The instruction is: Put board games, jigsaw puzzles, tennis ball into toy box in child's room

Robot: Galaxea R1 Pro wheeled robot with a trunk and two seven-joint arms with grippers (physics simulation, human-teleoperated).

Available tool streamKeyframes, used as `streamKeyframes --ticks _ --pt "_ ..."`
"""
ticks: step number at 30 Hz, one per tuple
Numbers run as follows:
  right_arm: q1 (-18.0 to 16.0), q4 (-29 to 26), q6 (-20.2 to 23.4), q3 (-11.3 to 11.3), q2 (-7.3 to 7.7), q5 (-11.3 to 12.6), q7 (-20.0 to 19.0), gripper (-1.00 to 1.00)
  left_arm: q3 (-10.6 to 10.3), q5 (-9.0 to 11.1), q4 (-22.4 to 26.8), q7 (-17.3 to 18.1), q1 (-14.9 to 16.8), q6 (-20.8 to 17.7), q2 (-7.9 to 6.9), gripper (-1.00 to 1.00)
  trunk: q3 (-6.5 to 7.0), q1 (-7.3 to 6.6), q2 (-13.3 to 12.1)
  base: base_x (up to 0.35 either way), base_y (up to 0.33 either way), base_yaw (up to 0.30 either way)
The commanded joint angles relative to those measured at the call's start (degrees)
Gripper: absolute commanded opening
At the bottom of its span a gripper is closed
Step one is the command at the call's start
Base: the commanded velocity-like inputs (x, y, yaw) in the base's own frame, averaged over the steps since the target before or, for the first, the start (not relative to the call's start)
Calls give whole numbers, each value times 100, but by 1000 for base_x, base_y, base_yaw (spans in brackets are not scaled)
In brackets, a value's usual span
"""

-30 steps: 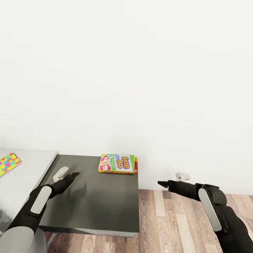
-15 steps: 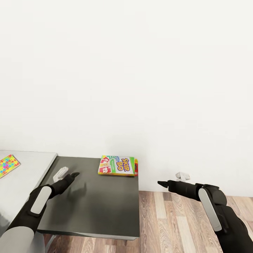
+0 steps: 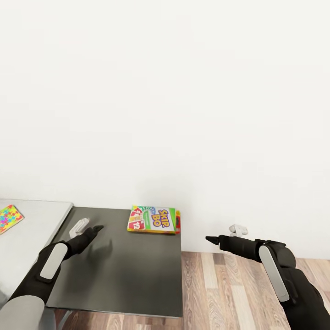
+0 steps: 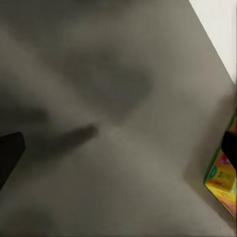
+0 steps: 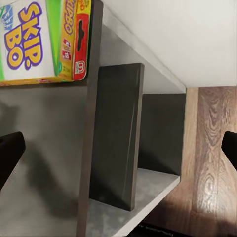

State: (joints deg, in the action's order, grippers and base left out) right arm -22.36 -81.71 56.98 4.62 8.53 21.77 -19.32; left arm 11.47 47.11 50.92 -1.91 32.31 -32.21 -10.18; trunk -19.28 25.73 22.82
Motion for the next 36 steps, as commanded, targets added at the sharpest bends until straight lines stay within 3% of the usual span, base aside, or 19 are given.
streamKeyframes --ticks 1,19,36 --pt "-5 -3 24 9 -1 -50 -60 100 9 43 4 -20 3 -33 9 100 -10 5 10 219 0 0" --pt "-5 -3 25 12 -1 -50 -62 100 -133 20 -282 -20 3 -20 239 100 -10 5 10 80 0 0" --pt "-5 -3 24 12 -1 -50 -61 100 -224 18 -368 -20 3 -13 370 100 -10 5 10 28 0 0"
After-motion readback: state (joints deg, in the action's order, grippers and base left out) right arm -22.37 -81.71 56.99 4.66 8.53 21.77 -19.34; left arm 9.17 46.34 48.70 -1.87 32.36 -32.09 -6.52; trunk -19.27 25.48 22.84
